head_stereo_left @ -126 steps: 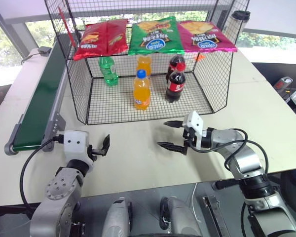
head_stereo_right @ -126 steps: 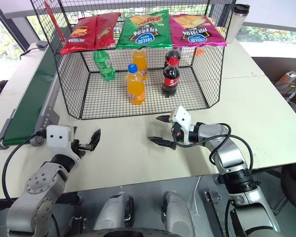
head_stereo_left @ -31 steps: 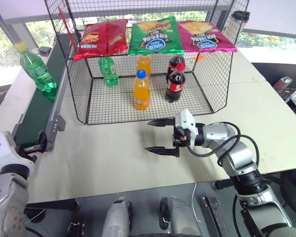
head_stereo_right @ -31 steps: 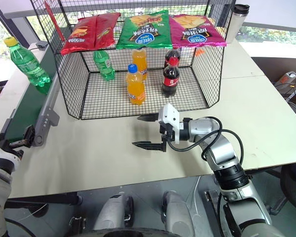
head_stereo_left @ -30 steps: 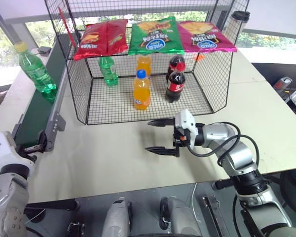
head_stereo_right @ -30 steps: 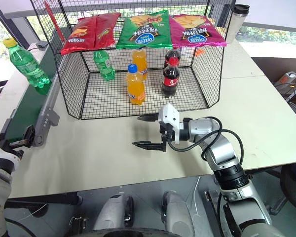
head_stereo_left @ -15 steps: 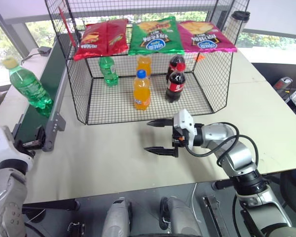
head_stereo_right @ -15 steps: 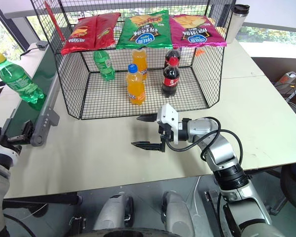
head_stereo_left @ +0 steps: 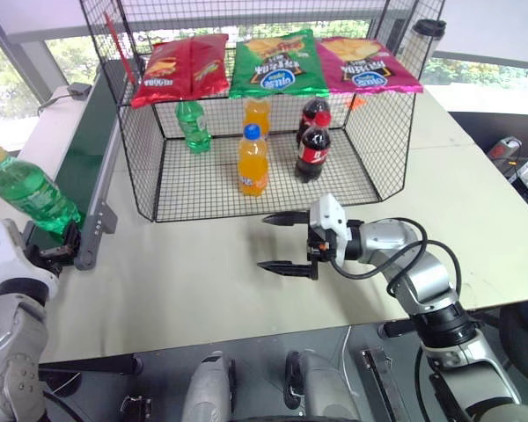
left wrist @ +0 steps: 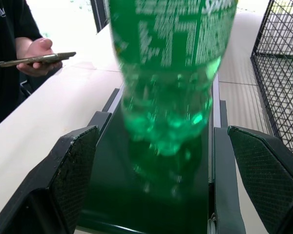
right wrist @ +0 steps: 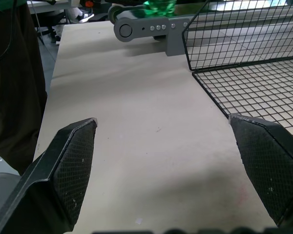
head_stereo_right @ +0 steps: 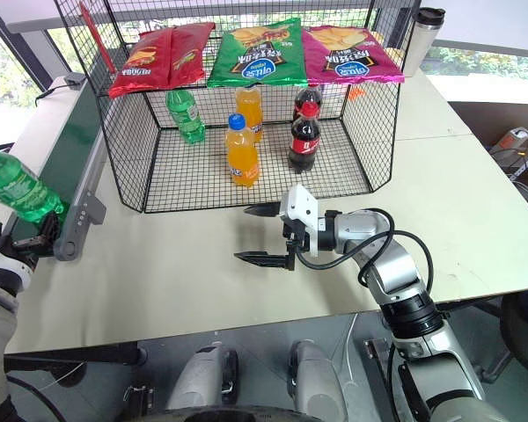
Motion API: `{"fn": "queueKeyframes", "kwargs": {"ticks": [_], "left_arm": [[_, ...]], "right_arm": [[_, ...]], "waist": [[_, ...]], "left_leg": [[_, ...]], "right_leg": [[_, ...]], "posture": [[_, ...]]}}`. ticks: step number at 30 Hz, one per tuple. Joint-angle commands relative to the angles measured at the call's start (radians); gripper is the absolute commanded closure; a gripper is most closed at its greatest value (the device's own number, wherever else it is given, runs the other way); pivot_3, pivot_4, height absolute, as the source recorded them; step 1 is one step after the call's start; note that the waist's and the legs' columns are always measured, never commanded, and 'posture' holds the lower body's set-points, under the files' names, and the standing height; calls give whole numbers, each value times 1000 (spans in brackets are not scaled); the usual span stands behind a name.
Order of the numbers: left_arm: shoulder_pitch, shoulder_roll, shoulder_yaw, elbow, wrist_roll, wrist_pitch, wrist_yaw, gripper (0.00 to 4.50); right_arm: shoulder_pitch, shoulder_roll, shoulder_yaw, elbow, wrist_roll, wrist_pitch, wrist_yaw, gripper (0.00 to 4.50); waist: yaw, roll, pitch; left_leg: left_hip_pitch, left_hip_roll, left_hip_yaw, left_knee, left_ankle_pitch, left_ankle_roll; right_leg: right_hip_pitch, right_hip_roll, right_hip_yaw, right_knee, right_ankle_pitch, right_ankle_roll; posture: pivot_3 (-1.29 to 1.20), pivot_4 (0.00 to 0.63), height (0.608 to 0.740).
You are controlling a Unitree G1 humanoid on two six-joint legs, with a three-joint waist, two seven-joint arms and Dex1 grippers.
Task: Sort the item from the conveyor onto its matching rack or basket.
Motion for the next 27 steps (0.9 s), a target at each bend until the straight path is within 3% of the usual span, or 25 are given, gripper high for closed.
{"fn": "queueKeyframes", "kwargs": {"ticks": [1, 6, 8, 11, 19, 27], "left_arm": [[-7, 19, 10, -12, 15, -29, 5, 89], [-16, 17, 12, -9, 2, -49, -15, 89], [0, 2, 7, -25, -21, -50, -32, 608], [22, -13, -13, -48, -39, -56, -46, 1759], [6, -9, 16, -86, -61, -48, -20, 1759], [-8, 75, 89, -151, -108, -56, -20, 1759]], "right_arm": [[-3, -7, -6, -32, 7, -12, 2, 0], [-4, -7, -6, -28, 5, -13, 2, 0], [-4, -8, -6, -28, 5, -15, 3, 0], [-6, -7, -6, -19, 1, -21, 4, 0], [-2, -10, -9, 9, -6, -47, 18, 0], [-2, -9, -22, 23, 8, -51, 27, 0]], "waist": [[0, 0, 0], [0, 0, 0], [0, 0, 0], [1, 0, 0], [5, 0, 0], [0, -1, 0]], "left_leg": [[0, 0, 0, 0, 0, 0], [0, 0, 0, 0, 0, 0], [0, 0, 0, 0, 0, 0], [0, 0, 0, 0, 0, 0], [0, -1, 0, 0, 0, 0], [-1, 0, 0, 0, 0, 0]], "right_leg": [[0, 0, 0, 0, 0, 0], [0, 0, 0, 0, 0, 0], [0, 0, 0, 0, 0, 0], [0, 0, 0, 0, 0, 0], [1, -1, 0, 0, 0, -1], [0, -1, 0, -1, 0, 0]], "posture": [[0, 150, 740], [0, 150, 740], [0, 150, 740], [0, 150, 740], [0, 150, 740], [0, 150, 740]]}}
